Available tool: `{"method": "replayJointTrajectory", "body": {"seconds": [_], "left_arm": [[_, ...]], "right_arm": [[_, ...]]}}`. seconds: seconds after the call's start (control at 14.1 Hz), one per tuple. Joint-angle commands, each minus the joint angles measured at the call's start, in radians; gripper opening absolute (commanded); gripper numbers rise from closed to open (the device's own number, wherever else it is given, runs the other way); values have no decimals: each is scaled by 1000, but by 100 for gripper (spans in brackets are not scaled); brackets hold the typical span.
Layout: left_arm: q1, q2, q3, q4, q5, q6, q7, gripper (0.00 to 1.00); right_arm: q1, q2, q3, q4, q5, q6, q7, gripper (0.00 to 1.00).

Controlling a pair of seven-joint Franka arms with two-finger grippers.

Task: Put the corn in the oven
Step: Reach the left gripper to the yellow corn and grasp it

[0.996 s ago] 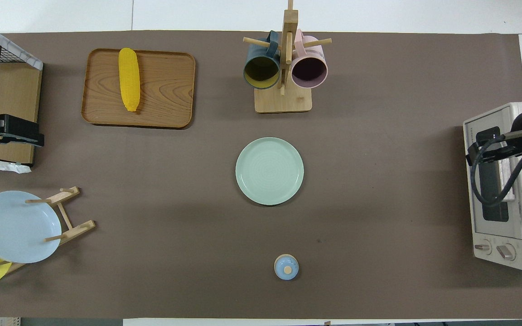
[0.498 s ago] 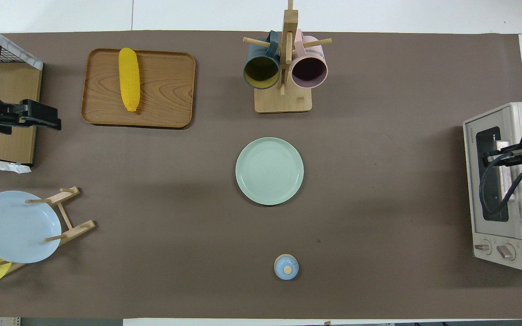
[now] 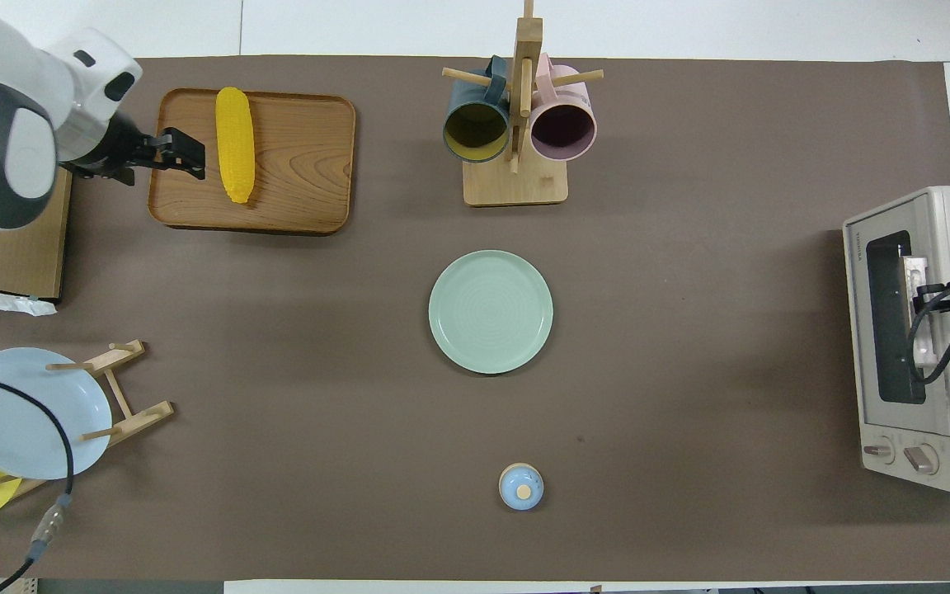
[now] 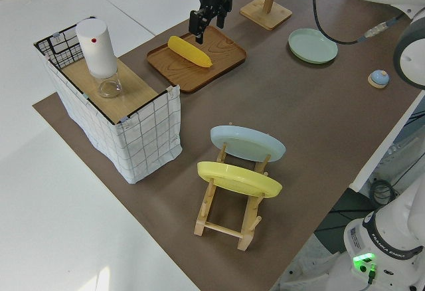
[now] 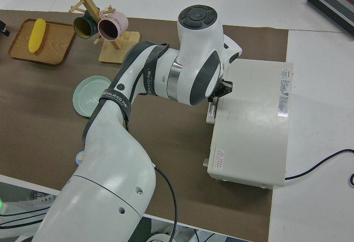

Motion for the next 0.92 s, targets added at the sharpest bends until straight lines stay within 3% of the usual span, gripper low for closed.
{"method": "replayJointTrajectory", "body": {"seconds": [0.0,0.43,0.64,0.78,0.85], "left_arm": [[-33,211,7,200,-13,45,-5,100],[-37,329,14,237,39,181,0,100],[-34,339,13,234,41,206,1,100],[-34,340,10,237,39,208,1,86],[-34,340,10,237,39,208,1,71]], "right_arm": [[-32,8,6,-18,-15,44,-45,0],[-26,15,9,-39,-12,63,-38,0],[30,31,11,-62,2,89,35,0],[82,55,11,-67,2,112,77,0],[99,69,11,-78,2,144,91,0]]}}
